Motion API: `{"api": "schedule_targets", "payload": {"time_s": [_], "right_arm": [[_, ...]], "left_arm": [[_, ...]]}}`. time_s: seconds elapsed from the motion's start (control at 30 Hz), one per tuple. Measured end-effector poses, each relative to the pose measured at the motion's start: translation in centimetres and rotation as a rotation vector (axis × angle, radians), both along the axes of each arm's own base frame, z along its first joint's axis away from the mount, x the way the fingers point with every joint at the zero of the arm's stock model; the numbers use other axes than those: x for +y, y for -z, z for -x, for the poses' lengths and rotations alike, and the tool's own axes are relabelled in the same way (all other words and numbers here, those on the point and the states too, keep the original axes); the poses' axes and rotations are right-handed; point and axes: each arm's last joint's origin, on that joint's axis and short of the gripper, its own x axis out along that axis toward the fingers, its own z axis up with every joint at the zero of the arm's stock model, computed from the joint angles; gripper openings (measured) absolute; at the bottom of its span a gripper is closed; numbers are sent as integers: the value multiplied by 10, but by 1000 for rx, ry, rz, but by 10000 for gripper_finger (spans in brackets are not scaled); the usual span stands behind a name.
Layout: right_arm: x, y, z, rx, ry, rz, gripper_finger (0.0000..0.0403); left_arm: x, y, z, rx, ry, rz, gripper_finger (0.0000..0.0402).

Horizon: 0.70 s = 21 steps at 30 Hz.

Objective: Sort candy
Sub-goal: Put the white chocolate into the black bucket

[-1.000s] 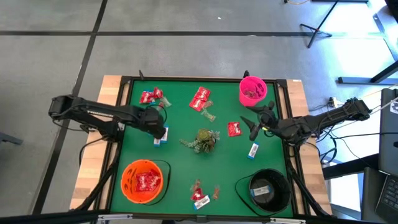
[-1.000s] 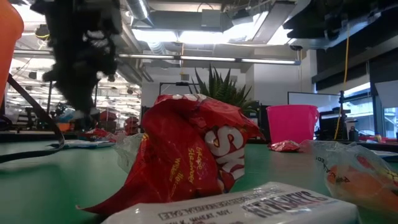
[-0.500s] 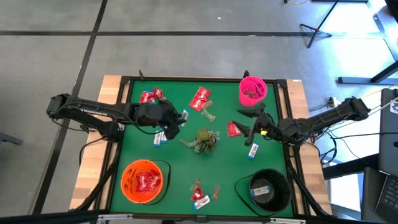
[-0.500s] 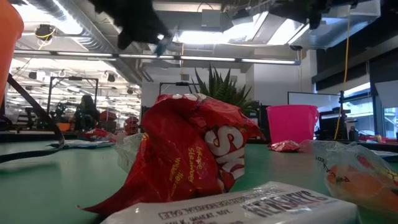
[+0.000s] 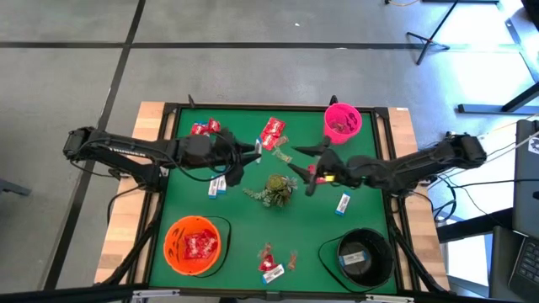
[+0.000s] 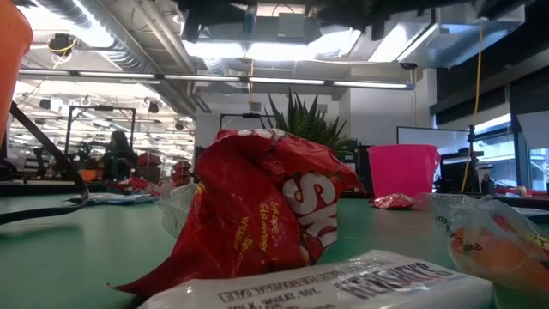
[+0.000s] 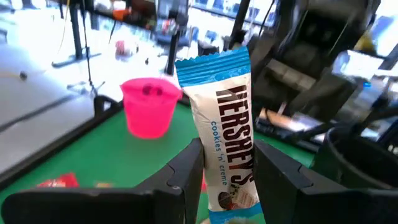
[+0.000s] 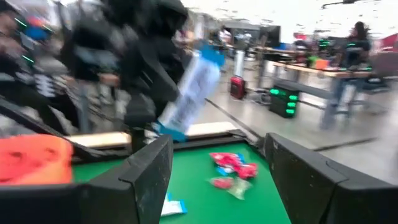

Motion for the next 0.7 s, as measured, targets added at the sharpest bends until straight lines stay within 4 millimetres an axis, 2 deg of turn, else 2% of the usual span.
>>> {"api": "schedule_targets", "payload": {"time_s": [0.13, 0.37, 0.7], "right_arm": [[-4, 9, -27, 65, 52, 48, 253], [1, 15, -64, 136, 147, 164, 253], [3, 4, -90, 49, 215, 186, 253]], "left_arm": [[1, -6, -1, -63, -29, -9, 114], [6, -12, 1, -128, -216, -23, 114], [9, -13, -3, -181, -306, -15, 114]]}}
